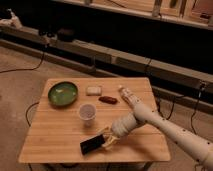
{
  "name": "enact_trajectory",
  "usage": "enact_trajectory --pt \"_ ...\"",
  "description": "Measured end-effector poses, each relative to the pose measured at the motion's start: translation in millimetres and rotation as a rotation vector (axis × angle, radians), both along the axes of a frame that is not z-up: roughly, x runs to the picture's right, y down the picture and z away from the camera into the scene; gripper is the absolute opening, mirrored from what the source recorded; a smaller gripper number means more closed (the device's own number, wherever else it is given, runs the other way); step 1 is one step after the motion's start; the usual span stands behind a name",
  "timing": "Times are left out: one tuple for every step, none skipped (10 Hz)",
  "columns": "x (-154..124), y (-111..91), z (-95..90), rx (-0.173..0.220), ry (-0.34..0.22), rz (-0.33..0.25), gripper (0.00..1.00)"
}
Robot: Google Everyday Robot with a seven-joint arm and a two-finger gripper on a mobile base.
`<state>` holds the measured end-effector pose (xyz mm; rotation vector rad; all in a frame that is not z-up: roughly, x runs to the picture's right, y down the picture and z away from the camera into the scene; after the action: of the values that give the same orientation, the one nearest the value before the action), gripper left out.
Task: Place the eraser in the ceramic cup
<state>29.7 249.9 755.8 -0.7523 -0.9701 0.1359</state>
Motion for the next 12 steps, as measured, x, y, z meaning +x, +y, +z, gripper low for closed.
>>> enact_trajectory --pt "20 -11 -1.6 0.010 0.034 0.013 0.20" --pt "45 -20 -3.0 0.021 0.078 0.014 0.20" --pt "71 -23 -5.2 0.021 0.126 0.006 0.20" --pt "90 -28 -8.8 0.023 0.158 0.004 0.20" --pt "104 -34 -13.7 0.027 0.179 0.016 0.20" --pt "113 -44 -19.0 0.035 0.190 0.036 0.20" --pt "118 -57 -25.0 0.055 0.195 0.060 0.20" --pt "121 -72 -27.6 0.079 0.198 0.087 0.20" --pt "122 -88 -29.3 0.105 0.202 0.113 0.20" --pt "125 -106 -28.2 0.133 0.211 0.144 0.20" --pt "123 -122 -25.7 0.154 0.211 0.175 0.20" --pt "117 -138 -24.1 0.166 0.201 0.209 0.20"
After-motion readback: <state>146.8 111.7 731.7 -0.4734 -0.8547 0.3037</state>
